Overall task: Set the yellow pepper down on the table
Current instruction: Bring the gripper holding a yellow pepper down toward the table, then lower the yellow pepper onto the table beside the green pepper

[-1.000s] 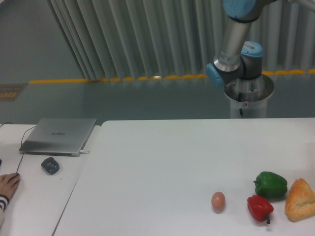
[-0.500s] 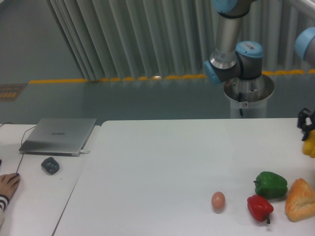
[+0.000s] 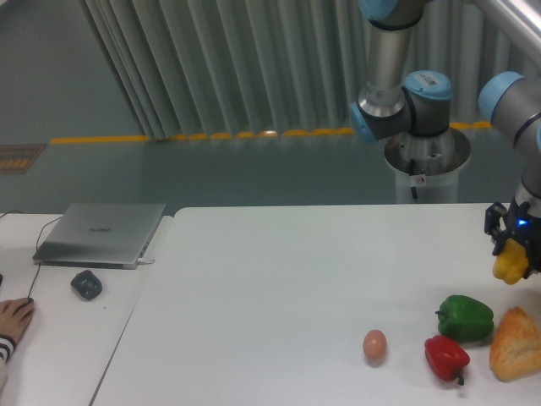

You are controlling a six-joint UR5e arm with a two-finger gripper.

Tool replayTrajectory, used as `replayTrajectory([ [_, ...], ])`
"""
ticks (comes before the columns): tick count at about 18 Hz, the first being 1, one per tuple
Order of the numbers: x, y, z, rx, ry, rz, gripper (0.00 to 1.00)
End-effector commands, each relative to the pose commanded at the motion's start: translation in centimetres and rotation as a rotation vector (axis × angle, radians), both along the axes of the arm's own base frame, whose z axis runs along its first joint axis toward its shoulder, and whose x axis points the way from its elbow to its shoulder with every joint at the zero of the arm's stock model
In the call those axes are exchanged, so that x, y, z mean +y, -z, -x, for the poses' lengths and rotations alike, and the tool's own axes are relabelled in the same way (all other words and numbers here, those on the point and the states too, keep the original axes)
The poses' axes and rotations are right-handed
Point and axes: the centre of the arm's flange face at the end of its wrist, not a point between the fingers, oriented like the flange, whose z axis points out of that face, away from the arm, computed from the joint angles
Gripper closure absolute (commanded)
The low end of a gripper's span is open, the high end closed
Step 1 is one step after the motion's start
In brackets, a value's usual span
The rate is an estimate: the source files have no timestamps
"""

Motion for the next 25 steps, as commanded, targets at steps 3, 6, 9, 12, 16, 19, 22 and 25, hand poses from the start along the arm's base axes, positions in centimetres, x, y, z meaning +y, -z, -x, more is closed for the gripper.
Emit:
replayTrajectory([
  [3,-0.3,1.3,-0.4,-0.019,0.002,0.012,0.55],
  [6,-0.3,2.0,-0.5,-0.029,0.000,0.019,0.50],
  [9,-0.2,2.1,-0.6,-0.032,0.002,0.021,0.48],
  [12,-0.2,2.3,-0.5,-0.033,0.002,0.022,0.46],
  [16,-0.3,2.9,-0.7,-0.042,0.002,0.028,0.40],
  [19,-0.4,3.4,-0.8,-0.050,0.002,0.033,0.38],
  [22,-0.4,3.5,-0.8,-0.051,0.002,0.033,0.32],
  [25,-0.4,3.6,-0.9,-0.053,0.003,0.036,0.32],
])
